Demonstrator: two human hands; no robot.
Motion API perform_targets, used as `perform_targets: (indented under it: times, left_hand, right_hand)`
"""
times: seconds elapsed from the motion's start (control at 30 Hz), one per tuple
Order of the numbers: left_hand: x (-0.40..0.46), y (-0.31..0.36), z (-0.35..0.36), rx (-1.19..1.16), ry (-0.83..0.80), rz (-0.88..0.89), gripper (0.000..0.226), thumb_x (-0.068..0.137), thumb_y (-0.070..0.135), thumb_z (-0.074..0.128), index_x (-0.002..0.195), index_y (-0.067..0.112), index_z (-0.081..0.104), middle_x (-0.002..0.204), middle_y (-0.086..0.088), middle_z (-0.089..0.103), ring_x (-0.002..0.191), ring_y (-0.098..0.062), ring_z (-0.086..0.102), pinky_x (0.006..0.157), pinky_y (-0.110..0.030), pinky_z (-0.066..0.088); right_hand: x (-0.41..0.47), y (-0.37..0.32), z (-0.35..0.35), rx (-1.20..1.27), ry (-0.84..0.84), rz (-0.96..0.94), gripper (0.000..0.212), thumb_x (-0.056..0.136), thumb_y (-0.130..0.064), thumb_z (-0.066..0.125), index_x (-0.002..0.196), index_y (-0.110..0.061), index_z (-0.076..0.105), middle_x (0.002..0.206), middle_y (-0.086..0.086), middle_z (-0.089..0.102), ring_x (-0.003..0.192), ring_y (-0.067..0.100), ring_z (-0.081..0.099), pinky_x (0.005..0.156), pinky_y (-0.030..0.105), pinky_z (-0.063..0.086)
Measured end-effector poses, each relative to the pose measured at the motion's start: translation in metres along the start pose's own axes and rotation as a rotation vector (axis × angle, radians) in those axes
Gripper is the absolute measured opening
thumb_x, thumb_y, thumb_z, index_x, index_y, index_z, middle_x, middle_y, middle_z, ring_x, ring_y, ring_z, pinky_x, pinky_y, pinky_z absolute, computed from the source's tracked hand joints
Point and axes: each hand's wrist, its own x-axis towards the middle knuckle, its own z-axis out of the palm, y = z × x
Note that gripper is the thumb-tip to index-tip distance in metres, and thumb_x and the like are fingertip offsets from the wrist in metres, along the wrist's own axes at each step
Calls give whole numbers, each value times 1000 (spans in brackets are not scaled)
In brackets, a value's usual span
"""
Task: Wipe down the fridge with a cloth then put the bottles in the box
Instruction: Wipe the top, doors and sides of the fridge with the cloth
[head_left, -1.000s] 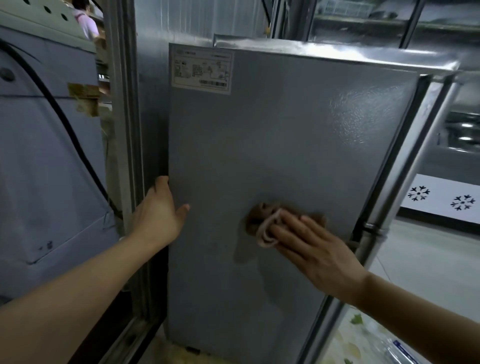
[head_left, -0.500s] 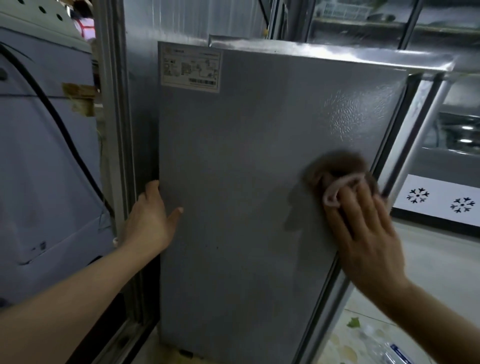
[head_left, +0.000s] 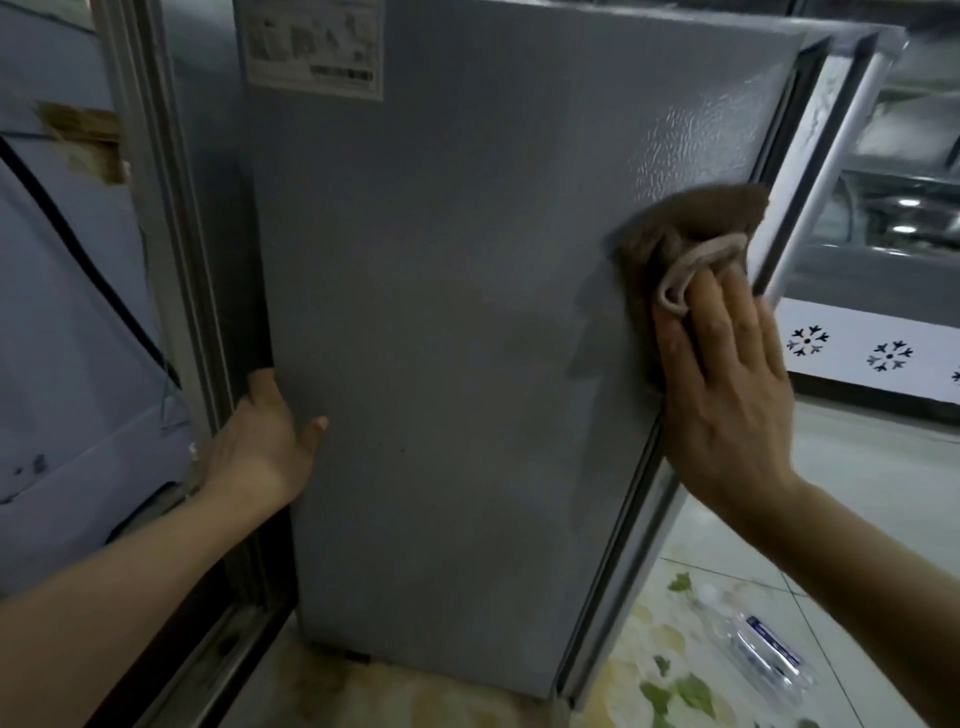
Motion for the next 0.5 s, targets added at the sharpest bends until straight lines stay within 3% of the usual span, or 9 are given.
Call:
perform_targets:
  times: [0.1,0.2,0.27,0.37,0.43,0.5]
  left_hand:
    - [1,-4,-1,-8,-10,7,60,90,38,53,137,13,25,128,-16,52,102,-32,57,84,-40,51]
    - [1,-3,-1,-10,-23,-9,60,90,40,52,137,16,24,128,-15,52,101,-32,57,84,-42,51]
    - [1,-2,-1,-15,-24,-12,60,91,40,52,138,16,23,128,-15,52,100,-32,57,83,-43,51]
    - [0,-3,-1,-32,-26,0,60,90,39,52,137,15,23,129,-14,51,102,-31,56,85,-43,51]
    - [1,-5,-1,-69,-49,-4,60,90,40,52,137,14,23,131,-13,51,104,-30,56,88,-44,50]
    - [1,-8,-1,-80,-65,-3,60,90,41,52,135,13,25,130,-13,51,103,-30,56,87,-45,51]
  right_hand:
    - [-62,-17,16,17,-130,-191,50,90,-6,39,140,-2,34,150,20,25,142,41,12,115,53,15]
    - [-117,-32,23,-68,-305,-424,73,83,-9,36,150,-6,8,159,14,-5,145,34,-4,117,46,7]
    - [-127,-33,23,-87,-340,-515,78,81,-10,34,151,-8,-2,158,12,-12,145,31,-8,117,43,3]
    - [-89,-26,19,21,-268,-493,58,90,-9,30,148,-9,22,156,9,16,146,28,5,116,41,8]
    - [-47,-27,21,99,-133,-348,49,92,-6,32,140,-11,38,148,11,32,143,30,20,115,44,14]
    - [-20,-40,30,110,-5,-183,49,88,-3,41,137,-11,44,149,11,35,140,32,25,114,47,17]
